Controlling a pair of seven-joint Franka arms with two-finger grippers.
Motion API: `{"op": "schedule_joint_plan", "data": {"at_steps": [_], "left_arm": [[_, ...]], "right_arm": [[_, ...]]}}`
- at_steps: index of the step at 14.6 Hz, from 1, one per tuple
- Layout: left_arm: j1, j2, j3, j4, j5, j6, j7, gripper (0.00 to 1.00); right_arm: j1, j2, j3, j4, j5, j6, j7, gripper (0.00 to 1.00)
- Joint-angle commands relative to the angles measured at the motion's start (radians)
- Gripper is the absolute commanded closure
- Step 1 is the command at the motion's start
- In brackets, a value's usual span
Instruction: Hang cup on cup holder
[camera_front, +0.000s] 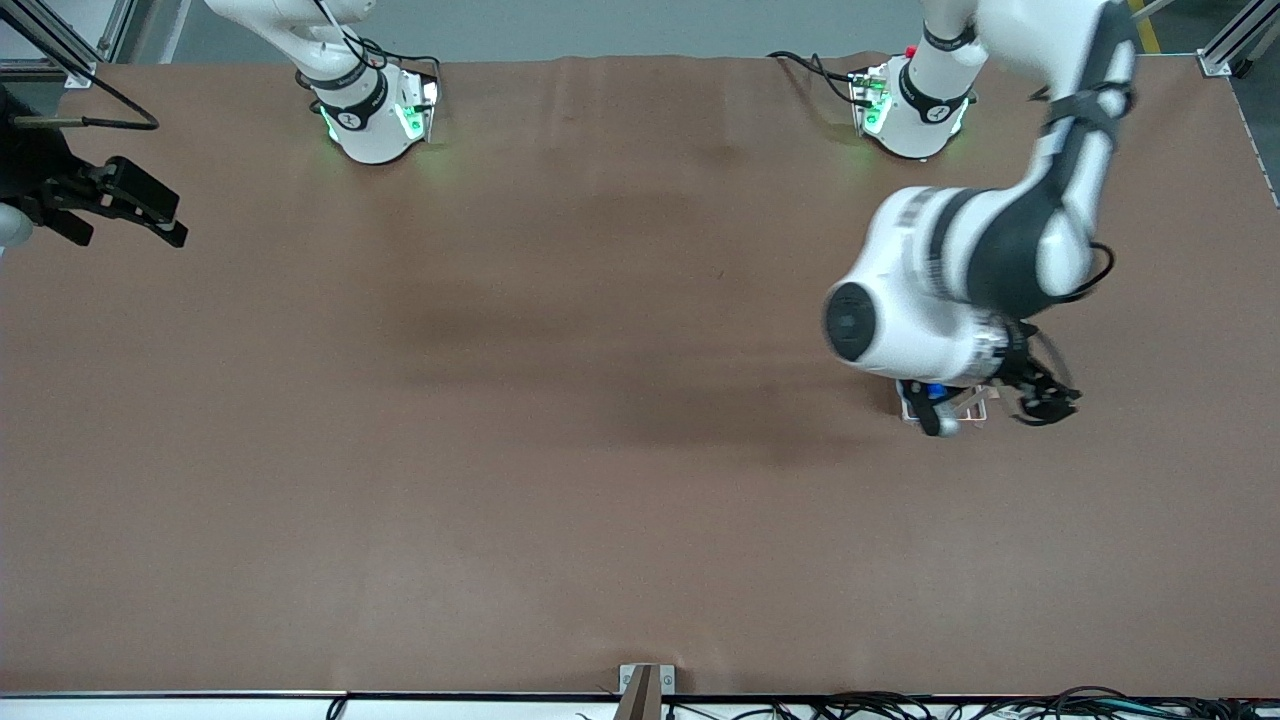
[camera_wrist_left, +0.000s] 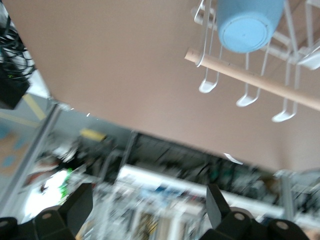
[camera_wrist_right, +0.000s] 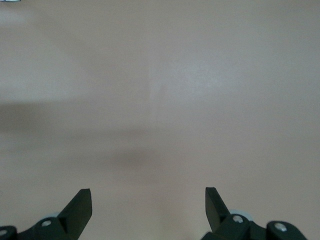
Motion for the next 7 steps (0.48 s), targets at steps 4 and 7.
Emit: {"op": "schedule_joint_plan", "data": {"at_steps": [4,7], "left_arm": [[0.094,-0.072,-0.016,0.190,-0.288,0.033,-0.132,0.00],[0.095,-0.116,-0.007,0.190,-0.420,0.068,-0.319,0.00]], "right_arm": [[-0.011,-0.019,-0.005,-0.013,-0.009,0.016,0.002,0.00],[-0.005,-0.018,-0.049,-0.009,-0.028,0.012,-0.018,0.00]]}}
